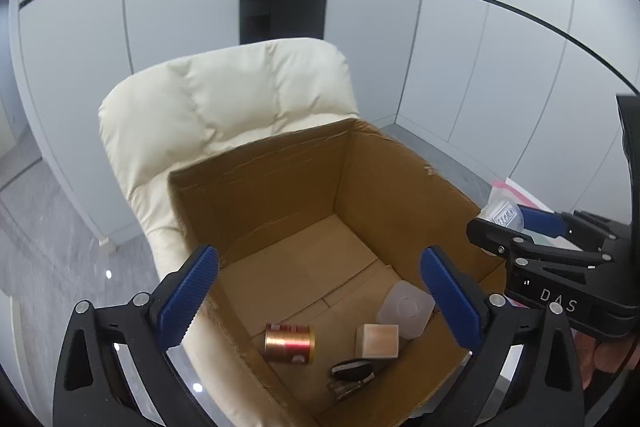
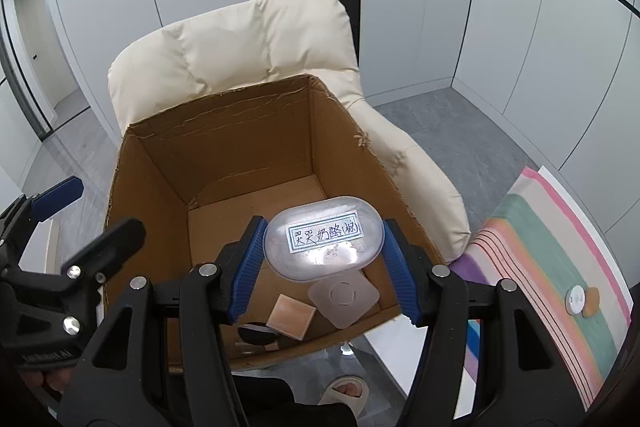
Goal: Organize objects
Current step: 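Open the left tool to drop the can while the right tool drops the jar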
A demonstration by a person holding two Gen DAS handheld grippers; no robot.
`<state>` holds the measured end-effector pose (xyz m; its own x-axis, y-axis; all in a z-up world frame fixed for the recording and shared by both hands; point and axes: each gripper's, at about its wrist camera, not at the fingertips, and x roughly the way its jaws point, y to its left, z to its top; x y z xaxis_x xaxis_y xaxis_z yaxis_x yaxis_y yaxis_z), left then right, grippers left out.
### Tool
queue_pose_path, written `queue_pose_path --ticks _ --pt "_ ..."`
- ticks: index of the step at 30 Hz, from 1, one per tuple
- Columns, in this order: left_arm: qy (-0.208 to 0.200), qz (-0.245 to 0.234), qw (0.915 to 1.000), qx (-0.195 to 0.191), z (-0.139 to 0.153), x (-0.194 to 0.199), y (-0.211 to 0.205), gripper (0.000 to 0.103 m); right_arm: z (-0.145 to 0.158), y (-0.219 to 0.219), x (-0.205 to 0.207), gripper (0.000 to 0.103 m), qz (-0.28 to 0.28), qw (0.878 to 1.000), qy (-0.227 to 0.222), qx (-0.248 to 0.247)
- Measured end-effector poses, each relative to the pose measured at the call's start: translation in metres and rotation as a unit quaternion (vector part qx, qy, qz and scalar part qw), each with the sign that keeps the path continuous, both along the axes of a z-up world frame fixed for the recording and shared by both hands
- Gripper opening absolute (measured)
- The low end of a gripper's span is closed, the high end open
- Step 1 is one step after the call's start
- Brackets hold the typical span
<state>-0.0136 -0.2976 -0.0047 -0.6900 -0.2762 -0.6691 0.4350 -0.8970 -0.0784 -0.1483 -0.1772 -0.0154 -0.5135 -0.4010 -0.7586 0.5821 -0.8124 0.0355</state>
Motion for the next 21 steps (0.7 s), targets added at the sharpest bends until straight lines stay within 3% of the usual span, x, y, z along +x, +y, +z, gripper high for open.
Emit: queue_pose_path --ticks 15,21 --pt "-0.007 0.008 0.9999 -0.01 -0.001 0.005 -0.006 0.103 -0.006 -0.017 0.003 0.061 0.018 1.0 -0.006 0.005" --pt "-0.005 0.01 0.9999 -0.009 0.0 0.003 -0.007 0.103 -0.004 -0.009 0.001 0.076 0.009 1.0 -0.008 0.001"
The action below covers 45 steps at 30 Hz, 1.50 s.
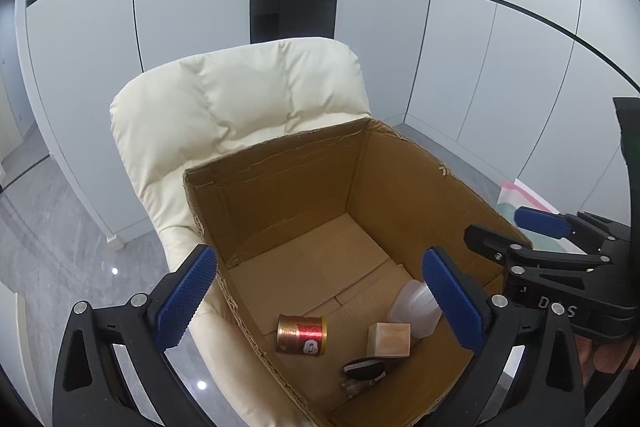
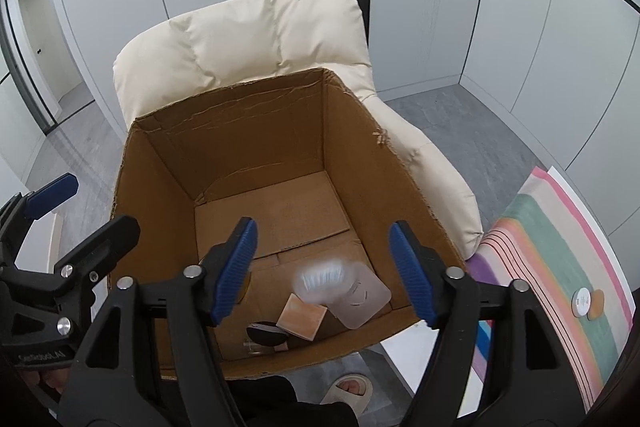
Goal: Organize objects
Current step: 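Open the left tool to drop the can while the right tool drops the jar, then move both tools back over the table toward the compact and sponge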
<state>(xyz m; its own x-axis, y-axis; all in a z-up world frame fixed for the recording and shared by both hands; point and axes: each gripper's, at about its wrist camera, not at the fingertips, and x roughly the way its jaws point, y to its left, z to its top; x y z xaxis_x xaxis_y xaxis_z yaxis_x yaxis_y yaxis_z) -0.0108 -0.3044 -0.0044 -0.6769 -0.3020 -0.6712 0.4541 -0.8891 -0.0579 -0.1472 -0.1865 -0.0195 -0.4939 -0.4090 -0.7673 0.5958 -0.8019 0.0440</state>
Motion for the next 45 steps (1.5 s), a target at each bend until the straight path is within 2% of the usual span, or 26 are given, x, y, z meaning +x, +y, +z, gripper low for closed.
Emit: queue_pose_path --ticks 4,7,15,30,45 --pt "0.0 -0.004 1.0 0.001 0.0 -0.005 0.004 0.103 0.004 0.011 -0.002 0.089 -0.012 1.0 0.007 -0.008" --pt "0.0 -0.01 0.9999 0.0 0.0 -0.011 0.009 0.103 0.005 0.02 -0.004 0.094 -0.024 1.0 0.011 -0.008" --pt "0.001 -0.031 0.9995 -0.001 0.0 -0.028 0.028 0.103 0.008 0.052 -0.013 0.103 -0.053 0.998 0.012 -0.01" --pt "0.0 -0.089 0.996 -0.009 0.0 -0.062 0.085 0.103 0.014 0.121 -0.022 0.103 -0.109 0.994 0.014 -0.007" --pt "0.0 -0.148 0.989 -0.012 0.0 -0.093 0.15 0.103 0.014 0.197 -0.026 0.103 -0.168 0.986 0.014 -0.008"
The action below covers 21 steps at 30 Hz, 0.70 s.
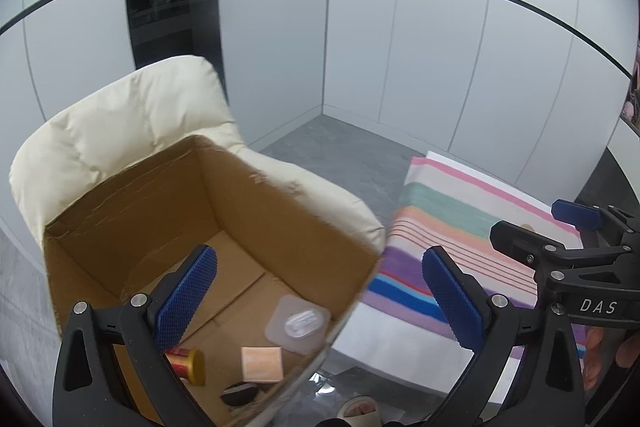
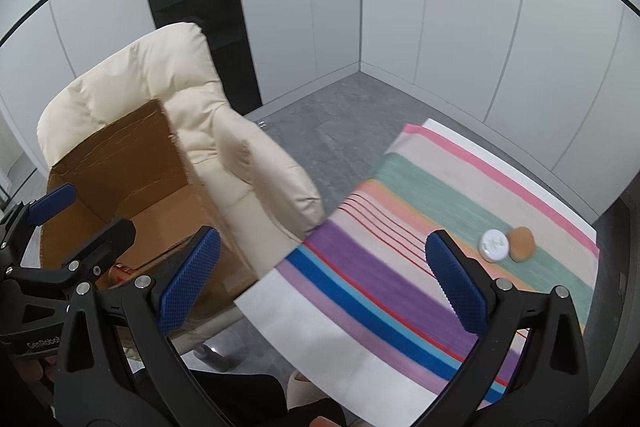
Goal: Organize objects
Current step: 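Move both tools back over the table toward the compact and sponge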
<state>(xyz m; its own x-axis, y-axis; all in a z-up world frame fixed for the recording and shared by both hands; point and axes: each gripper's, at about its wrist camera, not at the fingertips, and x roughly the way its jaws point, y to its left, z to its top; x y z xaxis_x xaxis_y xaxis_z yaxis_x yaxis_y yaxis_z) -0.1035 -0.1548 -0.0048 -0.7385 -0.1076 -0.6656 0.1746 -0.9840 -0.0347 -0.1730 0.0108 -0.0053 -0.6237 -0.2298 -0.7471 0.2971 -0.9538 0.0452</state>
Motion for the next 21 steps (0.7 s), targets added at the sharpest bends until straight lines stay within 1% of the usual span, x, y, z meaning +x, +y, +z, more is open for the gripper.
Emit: queue_pose_path --ticks 12,21 --pt "-0.001 -0.051 0.9987 -0.003 -0.001 -0.019 0.06 0.103 0.002 0.063 0.002 0.103 -0.053 0.999 0.0 -0.002" --pt "0.0 -0.091 0.9959 -0.006 -0.001 -0.034 0.105 0.103 0.001 0.111 0.008 0.103 -0.091 0.996 -0.002 -0.003"
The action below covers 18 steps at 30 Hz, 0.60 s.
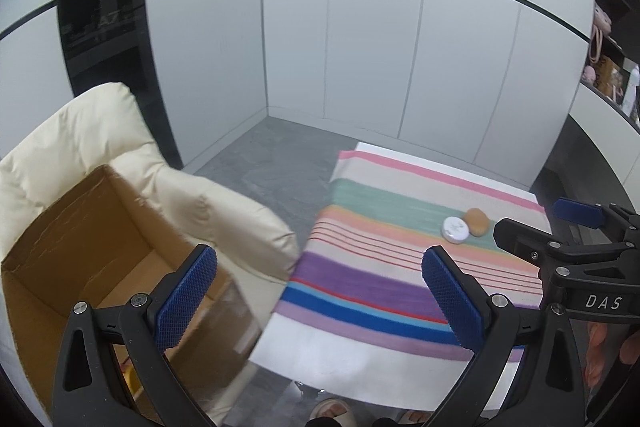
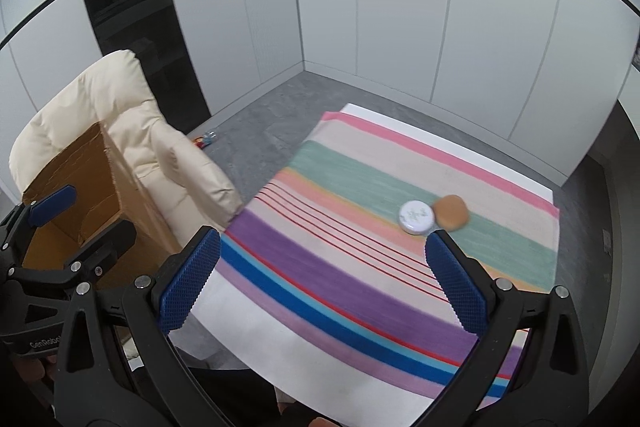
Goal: Organize objects
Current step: 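Move both tools back over the table toward the compact and sponge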
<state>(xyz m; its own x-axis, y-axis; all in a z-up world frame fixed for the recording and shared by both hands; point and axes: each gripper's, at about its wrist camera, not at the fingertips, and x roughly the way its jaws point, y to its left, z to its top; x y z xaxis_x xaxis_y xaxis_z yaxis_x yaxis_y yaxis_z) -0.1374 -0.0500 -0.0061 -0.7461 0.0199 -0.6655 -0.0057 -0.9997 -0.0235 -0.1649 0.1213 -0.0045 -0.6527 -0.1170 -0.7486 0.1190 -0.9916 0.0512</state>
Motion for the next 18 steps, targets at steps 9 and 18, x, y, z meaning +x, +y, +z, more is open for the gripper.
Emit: queue_pose_path --ticks 9,18 --pt "-0.003 -0.032 0.9994 -0.013 -0.005 -0.009 0.044 0.103 0.001 0.049 0.01 0.103 -0.042 0.999 0.001 -0.004" --pt "-0.012 -0.079 0.996 -0.04 -0.019 -0.021 0.098 0.103 -0.009 0.1 0.02 0.103 -0.084 0.996 -0.007 0.006"
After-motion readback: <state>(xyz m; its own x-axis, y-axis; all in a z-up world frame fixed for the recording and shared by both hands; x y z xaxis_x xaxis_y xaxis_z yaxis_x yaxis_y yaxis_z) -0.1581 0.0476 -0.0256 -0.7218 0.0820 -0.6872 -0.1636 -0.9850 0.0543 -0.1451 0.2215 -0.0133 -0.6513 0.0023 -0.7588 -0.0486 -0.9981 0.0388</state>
